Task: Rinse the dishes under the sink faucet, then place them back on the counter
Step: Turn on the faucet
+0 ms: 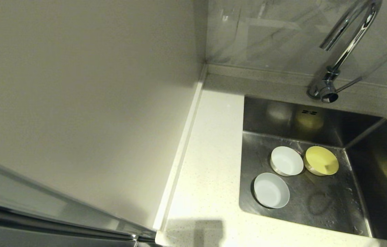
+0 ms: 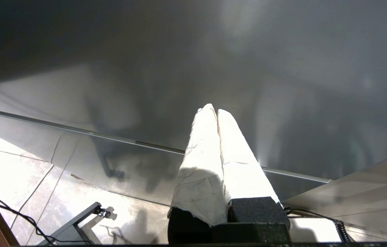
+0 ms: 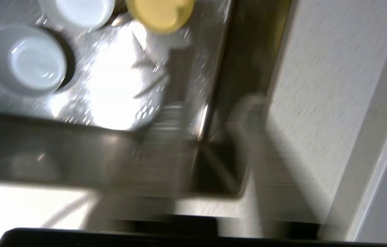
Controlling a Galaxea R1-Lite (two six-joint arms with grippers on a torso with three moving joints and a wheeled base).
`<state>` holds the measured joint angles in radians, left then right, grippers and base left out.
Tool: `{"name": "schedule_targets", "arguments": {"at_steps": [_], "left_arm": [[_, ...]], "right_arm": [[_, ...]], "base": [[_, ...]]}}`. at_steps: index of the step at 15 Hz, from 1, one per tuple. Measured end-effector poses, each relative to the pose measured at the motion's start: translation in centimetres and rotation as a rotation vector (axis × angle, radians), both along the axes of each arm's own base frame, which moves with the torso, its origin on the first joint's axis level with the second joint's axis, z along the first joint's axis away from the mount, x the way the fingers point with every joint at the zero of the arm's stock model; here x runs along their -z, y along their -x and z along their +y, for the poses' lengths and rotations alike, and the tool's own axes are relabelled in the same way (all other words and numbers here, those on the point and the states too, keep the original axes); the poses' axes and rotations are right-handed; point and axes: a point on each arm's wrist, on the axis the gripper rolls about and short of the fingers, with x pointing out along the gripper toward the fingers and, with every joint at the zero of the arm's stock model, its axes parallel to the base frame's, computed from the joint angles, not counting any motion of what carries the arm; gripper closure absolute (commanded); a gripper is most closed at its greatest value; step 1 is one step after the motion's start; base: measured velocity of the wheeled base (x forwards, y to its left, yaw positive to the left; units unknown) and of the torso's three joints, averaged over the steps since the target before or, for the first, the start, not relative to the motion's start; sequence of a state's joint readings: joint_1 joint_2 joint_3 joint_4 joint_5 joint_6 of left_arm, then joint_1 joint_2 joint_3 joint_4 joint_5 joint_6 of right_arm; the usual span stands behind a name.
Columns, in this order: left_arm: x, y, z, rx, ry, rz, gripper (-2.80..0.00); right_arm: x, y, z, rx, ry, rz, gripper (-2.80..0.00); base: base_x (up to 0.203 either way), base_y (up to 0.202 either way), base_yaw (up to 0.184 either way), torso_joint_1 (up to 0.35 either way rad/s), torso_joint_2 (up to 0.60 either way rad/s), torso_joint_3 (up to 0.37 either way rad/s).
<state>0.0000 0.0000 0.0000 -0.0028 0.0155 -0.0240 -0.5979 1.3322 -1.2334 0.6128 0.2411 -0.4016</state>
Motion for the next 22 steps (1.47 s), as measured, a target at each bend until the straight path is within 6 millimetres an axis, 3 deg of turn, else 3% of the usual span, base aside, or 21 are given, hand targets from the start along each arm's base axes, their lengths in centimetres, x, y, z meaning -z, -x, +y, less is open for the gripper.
{"name": "schedule_targets", "arguments": {"at_steps": [3,5,7,11,14,22], "left_arm": [[0.0,0.0,0.0,0.000,0.000,0.000,0.00],[0.0,0.0,0.0,0.001,0.000,0.000,0.00],[0.0,0.0,0.0,0.001,0.000,0.000,0.00],[0.0,0.0,0.0,0.001,0.000,0.000,0.00],[0.0,0.0,0.0,0.001,0.000,0.000,0.00],[0.0,0.0,0.0,0.001,0.000,0.000,0.00]], "right_arm": [[-0.7,0.5,-0.1,0.019,-0.124,0.098,0.00],[-1.8,-0.1,-0.6,0.062,-0.198,0.055,0.00],[-3.5,-1.7,-1.1,0.086,-0.236,-0.044,0.00],[-5.6,-6.9,-1.2,0.022,-0.219,-0.304,0.00],[-6.4,-9.9,-0.7,-0.010,-0.170,-0.412,0.00],[-6.3,-13.9,0.4,0.029,-0.264,-0.537,0.00]], "base": [[0.000,0.000,0.000,0.000,0.00,0.000],[0.000,0.000,0.000,0.000,0.00,0.000],[0.000,0.000,0.000,0.000,0.00,0.000],[0.000,0.000,0.000,0.000,0.00,0.000],[0.000,0.000,0.000,0.000,0.00,0.000],[0.000,0.000,0.000,0.000,0.00,0.000]]}}
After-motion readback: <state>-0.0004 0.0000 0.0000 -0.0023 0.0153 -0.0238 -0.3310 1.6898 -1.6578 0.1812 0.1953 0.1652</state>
